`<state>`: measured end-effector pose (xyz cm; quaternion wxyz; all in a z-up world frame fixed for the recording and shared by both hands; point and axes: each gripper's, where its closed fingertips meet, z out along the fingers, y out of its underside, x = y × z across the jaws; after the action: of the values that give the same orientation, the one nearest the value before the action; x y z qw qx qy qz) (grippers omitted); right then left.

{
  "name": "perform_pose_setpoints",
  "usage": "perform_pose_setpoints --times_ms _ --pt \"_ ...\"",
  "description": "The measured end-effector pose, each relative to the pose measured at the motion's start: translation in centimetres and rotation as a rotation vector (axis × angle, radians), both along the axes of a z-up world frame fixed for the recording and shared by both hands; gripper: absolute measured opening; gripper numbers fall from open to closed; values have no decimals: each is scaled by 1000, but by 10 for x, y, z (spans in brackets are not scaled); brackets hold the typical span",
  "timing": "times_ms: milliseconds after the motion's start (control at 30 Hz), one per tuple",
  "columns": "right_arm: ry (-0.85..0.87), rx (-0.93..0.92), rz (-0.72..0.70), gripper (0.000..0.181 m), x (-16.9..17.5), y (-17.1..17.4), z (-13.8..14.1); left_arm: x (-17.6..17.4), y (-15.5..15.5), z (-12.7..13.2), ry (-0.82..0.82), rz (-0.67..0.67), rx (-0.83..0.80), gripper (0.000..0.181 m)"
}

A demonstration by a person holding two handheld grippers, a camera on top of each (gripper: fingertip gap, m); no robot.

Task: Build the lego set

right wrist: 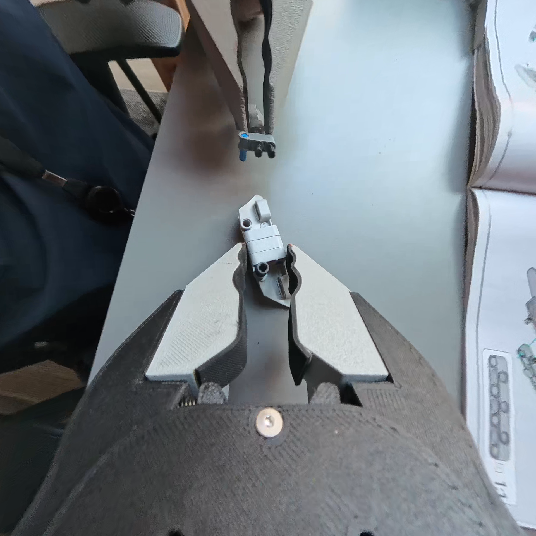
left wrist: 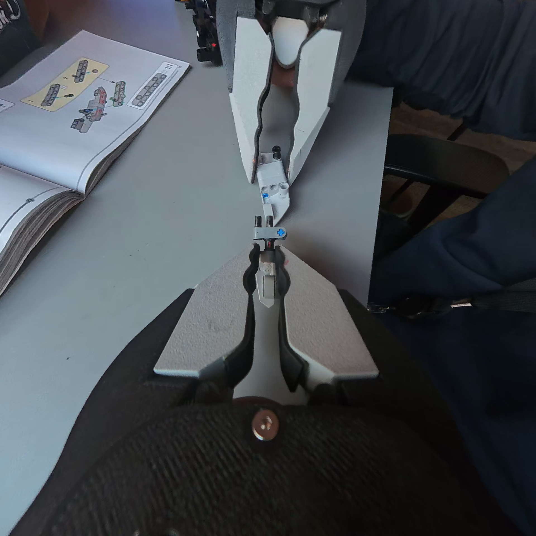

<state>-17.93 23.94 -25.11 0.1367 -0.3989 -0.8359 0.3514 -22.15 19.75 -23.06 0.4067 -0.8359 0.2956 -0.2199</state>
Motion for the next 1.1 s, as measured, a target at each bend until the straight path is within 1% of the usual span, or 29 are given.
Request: perform_pose_setpoints --times_ms 167,267,400,567,1100 --pt "-81 -139 -28 24 2 0 4 -1 1 0 -2 6 2 6" --pt "-97 -169 -32 24 2 -1 5 1 2 1 -10 5 1 6" --pt "-38 -85 -16 24 0 -3 1 8 6 0 -11 -11 -14 6" --pt "40 23 -6 24 -2 -5 -1 16 9 -10 30 -32 -56 6" --pt "68 2 -18 24 -4 -5 -1 15 10 -5 9 -19 -33 6"
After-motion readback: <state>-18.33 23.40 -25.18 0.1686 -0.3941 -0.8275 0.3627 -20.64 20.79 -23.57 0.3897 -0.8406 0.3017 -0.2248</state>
